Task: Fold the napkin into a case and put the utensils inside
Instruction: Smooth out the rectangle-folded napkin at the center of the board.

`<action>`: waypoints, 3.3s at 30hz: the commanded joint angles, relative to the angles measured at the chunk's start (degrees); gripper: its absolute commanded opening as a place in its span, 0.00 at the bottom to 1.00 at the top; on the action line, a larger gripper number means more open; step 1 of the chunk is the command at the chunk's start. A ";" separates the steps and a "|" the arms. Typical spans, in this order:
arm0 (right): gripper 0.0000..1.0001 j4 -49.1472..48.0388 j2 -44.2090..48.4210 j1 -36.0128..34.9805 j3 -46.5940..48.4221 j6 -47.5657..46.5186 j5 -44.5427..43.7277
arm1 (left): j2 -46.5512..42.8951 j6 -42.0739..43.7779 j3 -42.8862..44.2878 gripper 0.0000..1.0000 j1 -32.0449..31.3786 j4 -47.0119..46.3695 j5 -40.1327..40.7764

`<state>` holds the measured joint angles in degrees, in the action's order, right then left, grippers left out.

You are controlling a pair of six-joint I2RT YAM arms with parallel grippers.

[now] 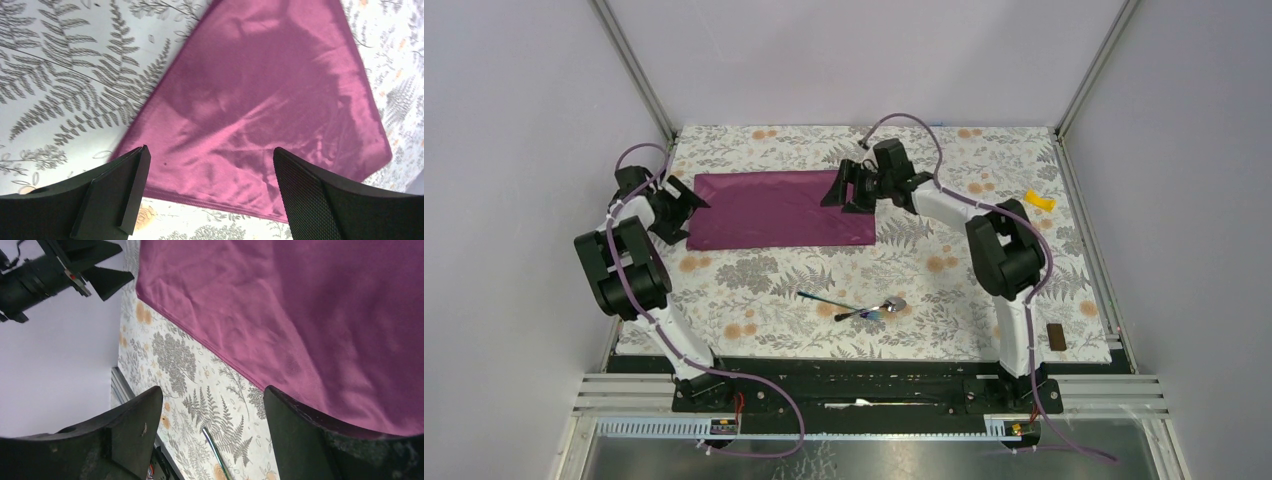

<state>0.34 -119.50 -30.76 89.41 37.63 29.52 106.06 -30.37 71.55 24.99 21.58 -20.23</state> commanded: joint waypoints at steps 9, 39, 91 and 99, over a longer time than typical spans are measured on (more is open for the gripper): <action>0.80 -3.92 -4.82 -0.17 -8.09 -3.66 -2.57 | 5.29 2.80 3.18 0.99 0.68 0.65 6.14; 0.97 -5.57 -36.10 6.51 44.00 5.14 -1.04 | 21.59 -21.36 13.36 0.99 -5.91 -48.36 -8.49; 1.00 -15.80 -26.35 9.98 31.12 2.93 4.77 | 18.64 -27.06 21.48 0.99 -19.03 -44.13 -18.30; 1.00 -15.28 -33.41 10.14 37.43 6.94 2.98 | 24.89 -32.37 19.12 0.99 -24.62 -55.56 -16.57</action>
<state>-14.87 -149.91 -20.82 123.35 42.50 32.64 129.71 -59.31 91.26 -0.32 -24.27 -36.58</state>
